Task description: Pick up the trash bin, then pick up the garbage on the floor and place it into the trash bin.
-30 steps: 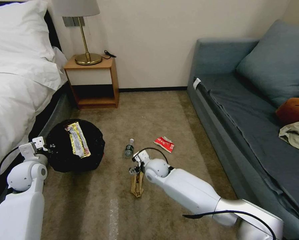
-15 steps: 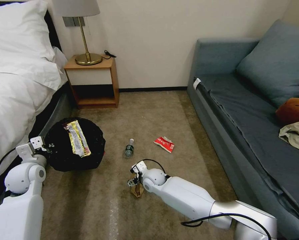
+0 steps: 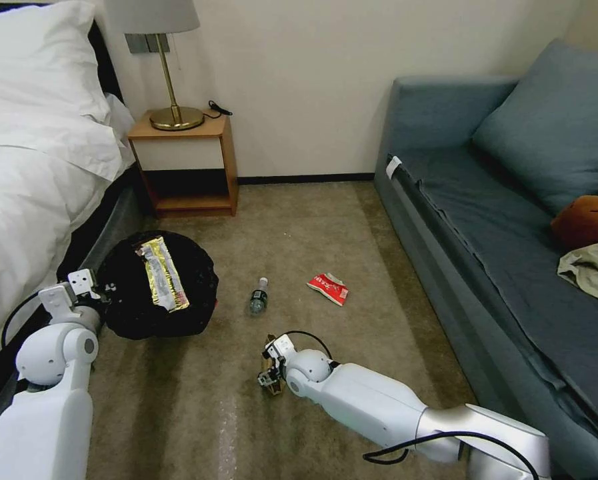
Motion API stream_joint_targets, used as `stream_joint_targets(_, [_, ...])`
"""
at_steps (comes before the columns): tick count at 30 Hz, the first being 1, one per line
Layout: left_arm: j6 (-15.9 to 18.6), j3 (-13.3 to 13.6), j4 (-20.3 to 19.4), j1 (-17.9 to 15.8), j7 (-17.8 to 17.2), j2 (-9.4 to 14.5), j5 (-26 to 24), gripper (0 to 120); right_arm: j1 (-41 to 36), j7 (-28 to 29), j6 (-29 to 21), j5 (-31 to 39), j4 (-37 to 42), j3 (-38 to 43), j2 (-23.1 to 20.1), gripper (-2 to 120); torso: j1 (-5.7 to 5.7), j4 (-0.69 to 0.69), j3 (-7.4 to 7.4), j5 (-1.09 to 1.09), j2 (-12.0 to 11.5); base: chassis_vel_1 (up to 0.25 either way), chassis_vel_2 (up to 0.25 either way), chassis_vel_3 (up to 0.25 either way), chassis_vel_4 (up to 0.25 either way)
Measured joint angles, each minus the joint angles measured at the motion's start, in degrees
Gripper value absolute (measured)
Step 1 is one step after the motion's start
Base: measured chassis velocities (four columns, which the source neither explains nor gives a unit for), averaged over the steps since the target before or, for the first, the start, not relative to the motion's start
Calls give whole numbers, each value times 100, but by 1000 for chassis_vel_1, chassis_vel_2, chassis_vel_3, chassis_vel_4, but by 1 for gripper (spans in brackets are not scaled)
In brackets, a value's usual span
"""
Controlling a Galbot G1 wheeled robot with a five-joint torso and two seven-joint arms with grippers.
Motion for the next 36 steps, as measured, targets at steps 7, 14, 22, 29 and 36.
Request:
stream_joint_targets(7, [4, 20, -77, 38, 1, -38, 8, 2, -41, 37, 47, -1, -65, -29, 9, 100, 0, 0, 0, 0, 0, 0, 0, 0, 0])
stream_joint_targets(14, [8, 78, -48, -6, 15, -45, 11, 2, -78, 34, 67, 3, -145, -49, 4, 100, 0, 0, 0, 0, 0, 0, 0, 0, 0])
stream_joint_targets(22, [9, 124, 44, -41, 35, -51, 12, 2, -108, -95, 64, 52, -180, -70, 2, 99, 0, 0, 0, 0, 0, 0, 0, 0, 0])
stream_joint_targets(29, [3, 132, 75, -49, 41, -46, 11, 2, -127, -214, 54, 84, -134, -89, -44, 73, 0, 1, 0, 0, 0, 0, 0, 0, 0])
stream_joint_targets(36, [-6, 113, 76, -30, 50, -46, 9, 2, -129, -224, 54, 91, -109, -90, -60, 51, 0, 1, 0, 0, 0, 0, 0, 0, 0])
